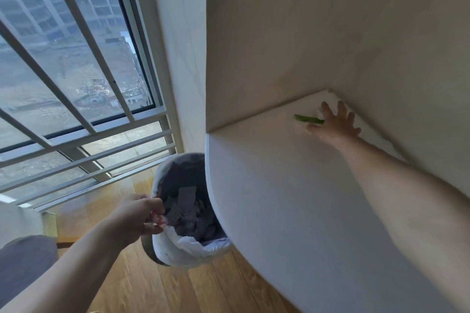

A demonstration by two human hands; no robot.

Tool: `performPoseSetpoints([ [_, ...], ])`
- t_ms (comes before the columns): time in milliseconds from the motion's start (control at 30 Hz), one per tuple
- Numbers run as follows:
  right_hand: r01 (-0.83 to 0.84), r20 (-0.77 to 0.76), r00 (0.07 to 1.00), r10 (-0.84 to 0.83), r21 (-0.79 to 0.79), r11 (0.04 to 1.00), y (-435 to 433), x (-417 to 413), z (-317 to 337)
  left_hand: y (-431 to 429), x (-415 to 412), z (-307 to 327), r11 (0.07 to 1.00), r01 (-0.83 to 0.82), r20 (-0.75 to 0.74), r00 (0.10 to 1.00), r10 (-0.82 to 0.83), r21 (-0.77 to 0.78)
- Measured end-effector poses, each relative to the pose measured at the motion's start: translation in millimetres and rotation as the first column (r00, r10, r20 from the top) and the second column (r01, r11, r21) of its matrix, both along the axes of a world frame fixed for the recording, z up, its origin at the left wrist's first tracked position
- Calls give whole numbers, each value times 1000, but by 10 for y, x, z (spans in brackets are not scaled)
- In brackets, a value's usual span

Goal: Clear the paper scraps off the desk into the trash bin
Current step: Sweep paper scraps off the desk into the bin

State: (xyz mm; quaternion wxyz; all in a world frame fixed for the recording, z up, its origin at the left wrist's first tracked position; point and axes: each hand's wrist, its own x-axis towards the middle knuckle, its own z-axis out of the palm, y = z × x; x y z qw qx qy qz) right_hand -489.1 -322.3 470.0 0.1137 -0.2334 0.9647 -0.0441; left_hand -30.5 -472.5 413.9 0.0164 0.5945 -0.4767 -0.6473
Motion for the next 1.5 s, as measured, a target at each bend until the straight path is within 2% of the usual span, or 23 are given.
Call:
performPoseSetpoints([
  [167, 20, 104, 995, -14, -60, 998, -36, -370, -124, -108, 20, -45, 1000, -25, -16, 1000, 25, -5],
  [300, -50, 149, 987, 67, -111, 993, -160, -424, -233, -142, 15, -23, 999, -32, -18, 999, 32, 4],
  [500, -167, 69, 983, 173, -77, 983, -278, -155, -383, -141, 24, 31, 999, -27, -5, 1000, 28, 22],
  [833, -382, -34, 924, 382, -174, 908, -173, 655, -546, -122, 106, 87, 999, -23, 17, 1000, 23, 37],
  [1000, -524, -61, 849, 524, -218, 824, -182, 1413, -497, -56, 155, 148, 999, -19, 16, 1000, 19, 30],
  [1133, -628, -14, 766, 642, -228, 744, -258, 2089, -515, -1, 176, 215, 999, -41, -2, 999, 41, 29],
  [1333, -764, 5, 632, 775, -160, 625, -305, 2882, -515, 47, 211, 260, 999, -45, -19, 999, 45, 25],
  [1433, -831, 90, 529, 844, -149, 536, -251, 3155, -484, 50, 265, 261, 999, -43, -45, 998, 44, 31],
  [1500, -808, 207, 510, 835, -218, 547, -211, 3266, -436, 52, 317, 260, 999, -44, -54, 997, 46, 31],
])
